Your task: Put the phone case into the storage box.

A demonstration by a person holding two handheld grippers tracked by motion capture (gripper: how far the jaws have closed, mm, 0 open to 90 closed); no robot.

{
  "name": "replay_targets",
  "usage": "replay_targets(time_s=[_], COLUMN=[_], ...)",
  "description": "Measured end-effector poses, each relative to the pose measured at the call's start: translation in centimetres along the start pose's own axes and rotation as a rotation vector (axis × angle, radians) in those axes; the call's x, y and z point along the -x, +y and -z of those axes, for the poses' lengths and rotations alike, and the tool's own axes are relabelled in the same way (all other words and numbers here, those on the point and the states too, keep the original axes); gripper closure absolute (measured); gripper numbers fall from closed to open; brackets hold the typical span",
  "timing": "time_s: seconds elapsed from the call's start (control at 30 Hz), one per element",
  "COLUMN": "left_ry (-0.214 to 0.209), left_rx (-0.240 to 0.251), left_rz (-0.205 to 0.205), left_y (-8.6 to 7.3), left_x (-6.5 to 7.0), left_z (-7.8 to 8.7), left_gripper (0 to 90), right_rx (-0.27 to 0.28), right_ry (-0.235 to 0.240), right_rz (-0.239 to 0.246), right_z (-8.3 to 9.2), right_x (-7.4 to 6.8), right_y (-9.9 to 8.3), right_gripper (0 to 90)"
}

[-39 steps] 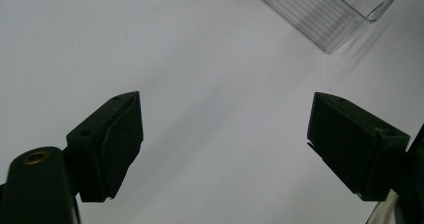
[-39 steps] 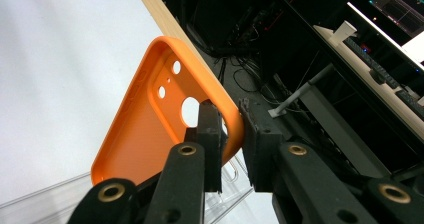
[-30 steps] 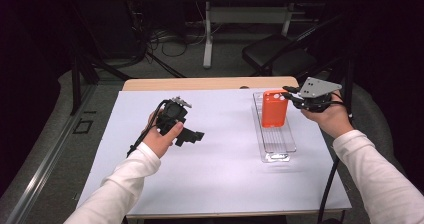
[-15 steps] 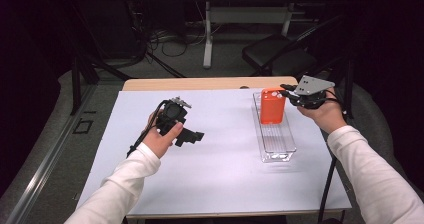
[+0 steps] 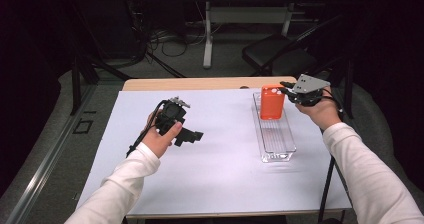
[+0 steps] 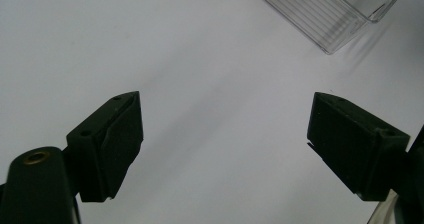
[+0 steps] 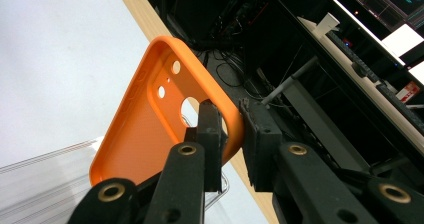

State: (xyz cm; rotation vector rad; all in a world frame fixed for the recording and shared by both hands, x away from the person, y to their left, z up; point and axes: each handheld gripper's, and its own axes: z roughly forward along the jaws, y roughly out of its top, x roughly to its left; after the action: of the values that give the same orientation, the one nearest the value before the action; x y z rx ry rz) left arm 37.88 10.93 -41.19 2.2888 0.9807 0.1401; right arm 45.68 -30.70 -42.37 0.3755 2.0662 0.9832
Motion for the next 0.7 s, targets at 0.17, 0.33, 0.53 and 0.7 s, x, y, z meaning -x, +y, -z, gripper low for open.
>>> replay_targets(time_s=[0.17,0.33,0.53,0.7], left_ry=[-0.004,-0.004,0.002,0.006], left_rx=[0.001,-0.004,-0.002,-0.005], left_rz=[0.006,0.004,0.012,0.013], left_y=[0.1,0.0,-0.1,-0.1], left_x=[-0.1,-0.1,-0.3,-0.4], left_z=[-0.1,-0.1,0.0,0.1], left_gripper=[15.0,15.0,15.0,15.0], right_rx=[0.004,0.007,0.012,0.016], right_ry=[-0.02,-0.044,-0.075,-0.095], right_rz=[0.006,0.018,0.049,0.075], right_z=[-0.8,-1.6,-2.2,-2.9], right_x=[0.1,0.0,-0.4,-0.7], right_y=[-0.4,-1.0,-1.3,-1.4], right_gripper=[79.4,79.5,79.5,79.5])
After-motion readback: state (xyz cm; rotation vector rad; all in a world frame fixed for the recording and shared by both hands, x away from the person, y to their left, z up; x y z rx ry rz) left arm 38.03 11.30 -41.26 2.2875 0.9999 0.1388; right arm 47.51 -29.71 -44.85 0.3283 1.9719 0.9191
